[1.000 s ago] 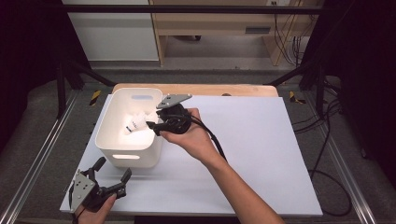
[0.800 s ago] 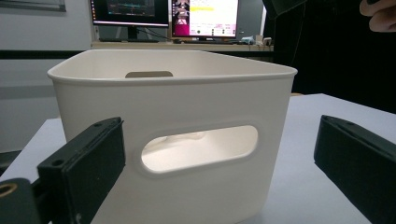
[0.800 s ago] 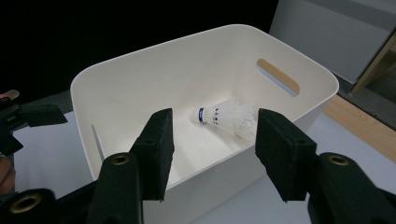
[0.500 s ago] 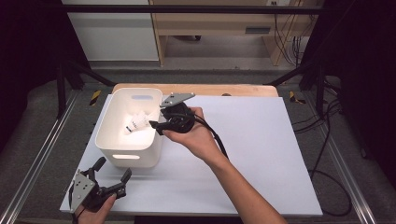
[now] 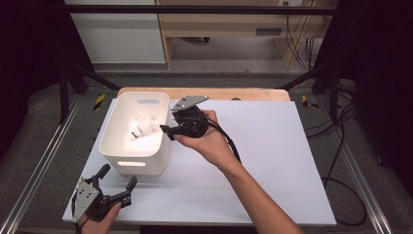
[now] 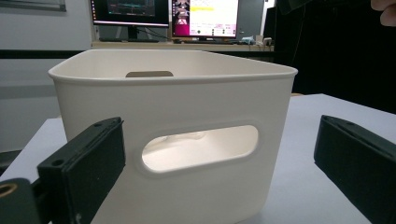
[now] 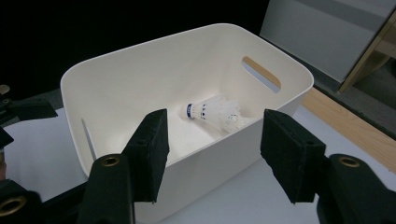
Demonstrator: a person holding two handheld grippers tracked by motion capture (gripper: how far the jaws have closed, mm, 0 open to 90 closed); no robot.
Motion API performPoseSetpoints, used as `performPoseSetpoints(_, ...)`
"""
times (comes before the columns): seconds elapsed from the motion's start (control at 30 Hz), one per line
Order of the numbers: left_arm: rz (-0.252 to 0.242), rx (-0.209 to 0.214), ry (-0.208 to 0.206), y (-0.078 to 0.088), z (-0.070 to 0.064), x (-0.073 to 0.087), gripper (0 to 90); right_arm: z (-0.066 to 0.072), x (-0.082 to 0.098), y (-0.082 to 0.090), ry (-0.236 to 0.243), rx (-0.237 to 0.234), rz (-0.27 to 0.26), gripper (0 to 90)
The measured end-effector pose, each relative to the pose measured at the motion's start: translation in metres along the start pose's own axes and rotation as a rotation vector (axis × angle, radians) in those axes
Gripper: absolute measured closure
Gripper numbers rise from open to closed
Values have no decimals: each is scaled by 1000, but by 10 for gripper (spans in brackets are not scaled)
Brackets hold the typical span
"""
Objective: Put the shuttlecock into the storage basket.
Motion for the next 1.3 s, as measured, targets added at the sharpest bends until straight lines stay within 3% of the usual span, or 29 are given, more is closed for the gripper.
performPoseSetpoints(0.57, 3, 0, 0, 0, 0, 1, 22, -9, 5, 15, 15, 29, -2, 311)
performPoseSetpoints(1.0, 7, -12, -2, 1, 4, 1, 22, -29, 14, 37, -35, 102, -36, 135)
performPoseSetpoints(1.3, 12, -16, -12, 0, 3, 2, 22, -44, 24, 61, -71, 132, -82, 78)
Point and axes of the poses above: each handheld gripper's, and its own axes: y roughly backward along the jaws, x roughly out of its underside, z roughly to its left, the point moved 10 cm from there along -y, roughly forward along the jaws, and after that the axes turned 9 degrees about -x, right-handed, at the moved point
